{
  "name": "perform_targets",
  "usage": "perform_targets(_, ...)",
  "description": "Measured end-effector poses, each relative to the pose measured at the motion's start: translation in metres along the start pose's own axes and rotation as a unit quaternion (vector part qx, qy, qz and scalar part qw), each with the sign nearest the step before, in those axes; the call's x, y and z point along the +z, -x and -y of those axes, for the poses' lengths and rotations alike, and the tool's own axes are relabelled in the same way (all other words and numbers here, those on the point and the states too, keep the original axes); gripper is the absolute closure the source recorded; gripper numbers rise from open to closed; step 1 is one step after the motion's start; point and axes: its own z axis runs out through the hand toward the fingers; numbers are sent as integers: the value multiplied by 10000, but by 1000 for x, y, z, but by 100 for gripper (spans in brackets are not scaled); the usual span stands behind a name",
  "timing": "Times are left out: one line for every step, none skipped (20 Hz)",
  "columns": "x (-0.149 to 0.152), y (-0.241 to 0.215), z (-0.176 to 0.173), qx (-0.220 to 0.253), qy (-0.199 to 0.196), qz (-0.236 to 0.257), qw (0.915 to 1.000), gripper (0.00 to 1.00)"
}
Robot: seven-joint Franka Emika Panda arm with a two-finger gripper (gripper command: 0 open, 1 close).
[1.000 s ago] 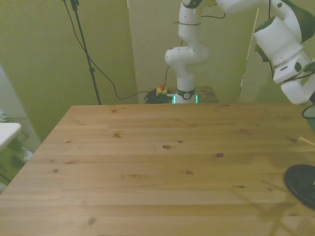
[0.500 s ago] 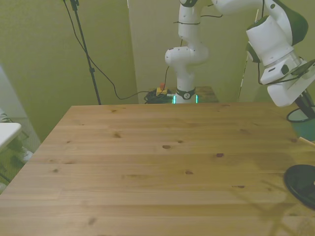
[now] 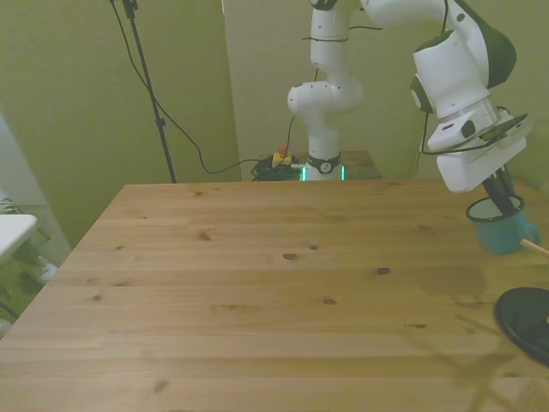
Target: Unload the mug
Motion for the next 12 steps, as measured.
perform_targets(0, -1, -3, 17, 23, 0, 10000, 100)
perform_targets(0, -2, -6, 28, 46, 2, 10000, 100)
perform_targets(0, -2, -8, 29, 74, 12, 10000, 100)
perform_targets(0, -3, -10, 32, 99, 29, 9999, 100)
perform_targets(0, -3, -12, 40, 115, 41, 9999, 100)
perform_targets(0, -4, -13, 43, 128, 47, 9999, 100)
perform_targets(0, -4, -15, 41, 142, 50, 9999, 100)
perform_targets(0, -3, -16, 38, 158, 57, 9999, 100)
perform_targets(1, -2, -17, 36, 177, 67, 9998, 100)
perform_targets(2, -1, -19, 38, 193, 78, 9998, 100)
perform_targets(2, -1, -20, 37, 211, 85, 9997, 100)
perform_targets(2, -1, -21, 32, 233, 85, 9997, 100)
